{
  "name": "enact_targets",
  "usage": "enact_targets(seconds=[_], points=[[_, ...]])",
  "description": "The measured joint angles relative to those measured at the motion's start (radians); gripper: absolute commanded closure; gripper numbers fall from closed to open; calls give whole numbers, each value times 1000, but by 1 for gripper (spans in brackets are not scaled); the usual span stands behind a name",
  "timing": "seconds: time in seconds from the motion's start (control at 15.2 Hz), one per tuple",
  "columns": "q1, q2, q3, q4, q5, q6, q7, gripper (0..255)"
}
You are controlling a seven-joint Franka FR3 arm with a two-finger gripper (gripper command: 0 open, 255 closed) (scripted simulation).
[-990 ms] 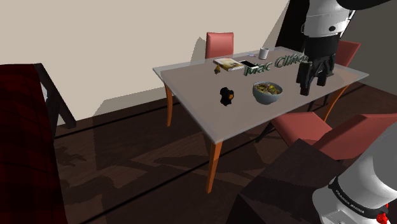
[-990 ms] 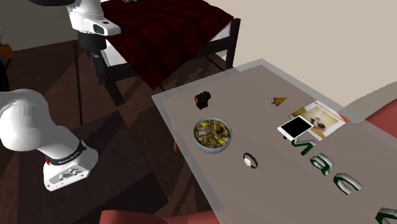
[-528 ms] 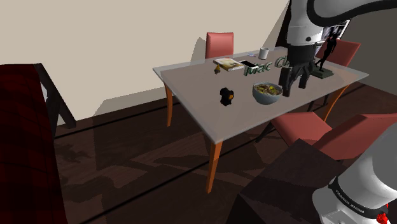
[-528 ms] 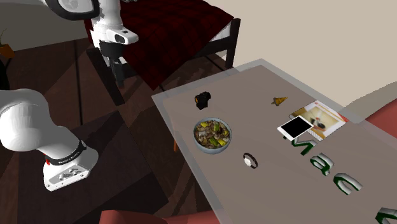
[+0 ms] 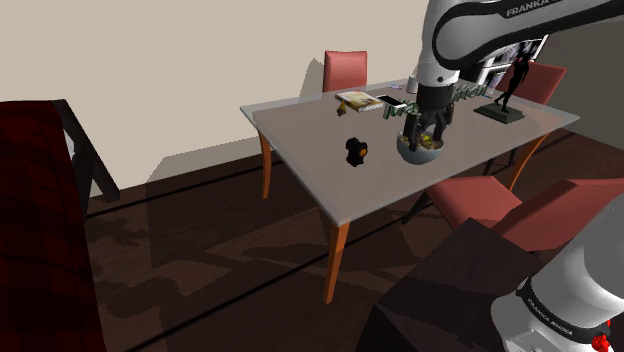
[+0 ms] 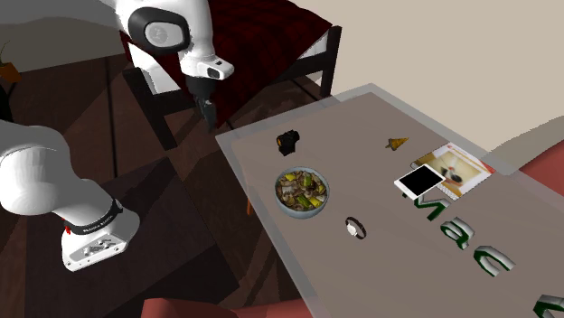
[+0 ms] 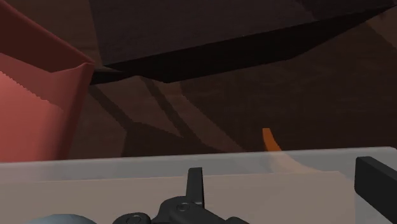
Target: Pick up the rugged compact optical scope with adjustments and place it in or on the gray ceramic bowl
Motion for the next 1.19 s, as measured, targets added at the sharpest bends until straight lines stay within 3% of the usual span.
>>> enact_targets(seconds=[0.46,1.19], points=[[-12,235,-24,117,12,178,-24,0],[-35,625,-38,444,69,333,-71,0]])
